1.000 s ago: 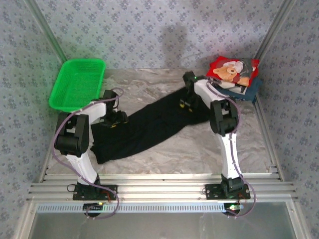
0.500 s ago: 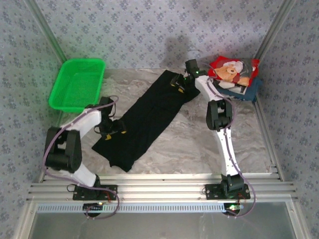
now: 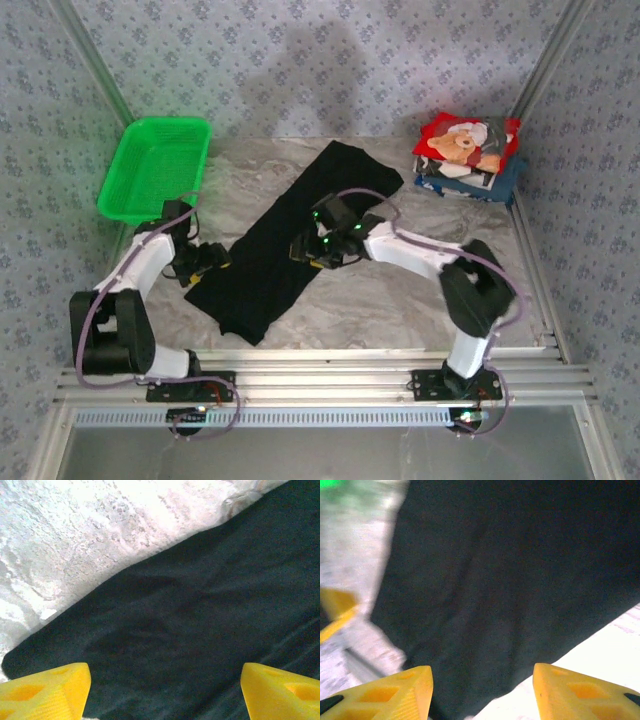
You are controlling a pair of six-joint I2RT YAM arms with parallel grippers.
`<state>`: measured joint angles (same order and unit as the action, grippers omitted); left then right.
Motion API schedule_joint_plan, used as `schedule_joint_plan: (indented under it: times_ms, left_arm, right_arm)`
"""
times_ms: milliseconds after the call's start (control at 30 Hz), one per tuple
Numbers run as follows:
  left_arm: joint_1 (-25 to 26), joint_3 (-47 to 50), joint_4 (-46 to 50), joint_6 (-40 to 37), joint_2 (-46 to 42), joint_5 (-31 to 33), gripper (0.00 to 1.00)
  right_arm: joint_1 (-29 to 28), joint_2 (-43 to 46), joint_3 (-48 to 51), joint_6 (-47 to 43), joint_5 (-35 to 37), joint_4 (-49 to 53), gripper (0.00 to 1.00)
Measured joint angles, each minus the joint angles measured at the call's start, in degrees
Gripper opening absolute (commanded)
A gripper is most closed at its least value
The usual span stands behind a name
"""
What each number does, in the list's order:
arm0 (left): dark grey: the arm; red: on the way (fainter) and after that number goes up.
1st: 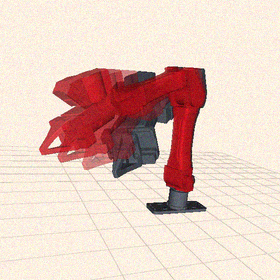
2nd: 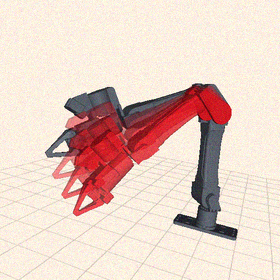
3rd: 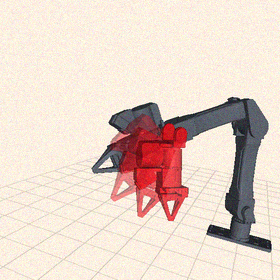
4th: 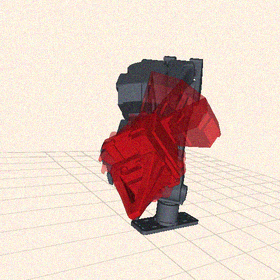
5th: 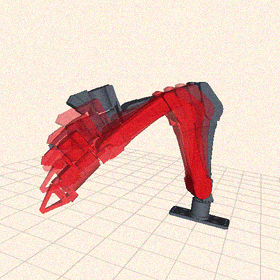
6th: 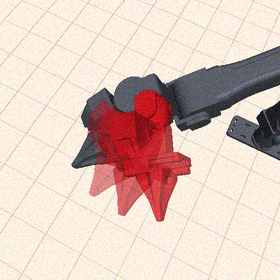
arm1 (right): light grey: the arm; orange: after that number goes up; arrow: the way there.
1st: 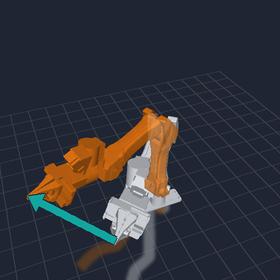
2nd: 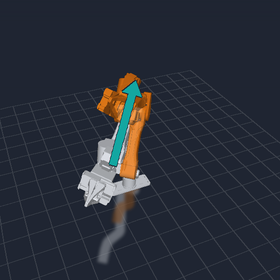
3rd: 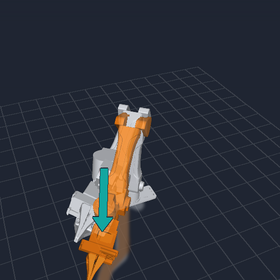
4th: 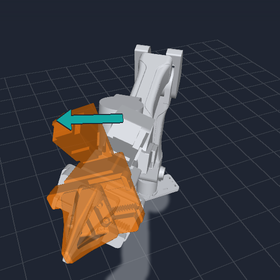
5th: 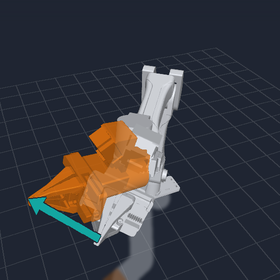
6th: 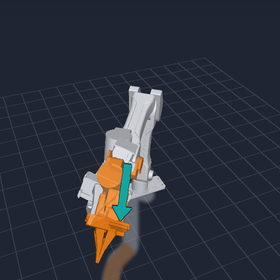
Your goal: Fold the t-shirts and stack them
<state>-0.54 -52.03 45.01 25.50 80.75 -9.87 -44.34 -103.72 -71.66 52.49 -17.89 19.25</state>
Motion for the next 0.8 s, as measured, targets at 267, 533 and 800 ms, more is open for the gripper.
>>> schedule_joint_plan:
  times_ms: [267,533,800]
  left_arm:
    - [-5.4,2.6,-2.0,-2.7,1.0,0.0,0.78]
    - [-6.2,2.7,-3.9,-3.6,4.8,-2.4,0.75]
    - [-6.2,3.6,-5.4,-3.4,5.0,-3.9,0.75]
  right_arm:
    - [-7.5,-7.5,-1.7,7.1,1.2,-2.3,0.55]
    - [-4.4,-7.6,-1.6,9.2,6.3,-2.6,0.54]
    - [-1.3,-14.8,-10.6,8.1,8.1,2.8,0.52]
